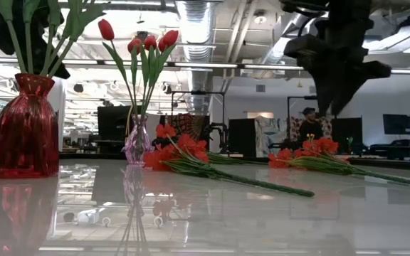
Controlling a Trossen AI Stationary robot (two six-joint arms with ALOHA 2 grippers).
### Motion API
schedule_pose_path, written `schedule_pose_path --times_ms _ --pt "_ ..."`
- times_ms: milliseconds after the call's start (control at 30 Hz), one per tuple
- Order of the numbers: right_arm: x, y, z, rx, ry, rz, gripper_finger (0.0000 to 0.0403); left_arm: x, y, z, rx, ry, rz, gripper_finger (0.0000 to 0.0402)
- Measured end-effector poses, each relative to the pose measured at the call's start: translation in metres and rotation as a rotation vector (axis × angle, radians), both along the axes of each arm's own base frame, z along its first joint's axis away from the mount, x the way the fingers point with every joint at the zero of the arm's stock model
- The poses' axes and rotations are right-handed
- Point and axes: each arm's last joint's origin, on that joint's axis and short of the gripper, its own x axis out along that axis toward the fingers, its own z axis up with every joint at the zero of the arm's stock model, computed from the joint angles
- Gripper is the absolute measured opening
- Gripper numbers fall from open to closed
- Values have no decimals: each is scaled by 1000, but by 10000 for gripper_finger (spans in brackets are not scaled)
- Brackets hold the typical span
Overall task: Sort flowers into vase by color
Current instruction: Put the pink tulip into the red vase
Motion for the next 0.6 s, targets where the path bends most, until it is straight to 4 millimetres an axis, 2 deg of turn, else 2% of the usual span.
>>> schedule_pose_path --times_ms 100,400,600 --pt "-2 1 0 8 15 -43 145 0 0 1 14 -9 9 123" --pt "0 20 1 13 -36 23 146 3 0 4 14 -55 22 123" --pt "11 38 5 33 -178 100 146 3 0 4 37 -47 -3 123"
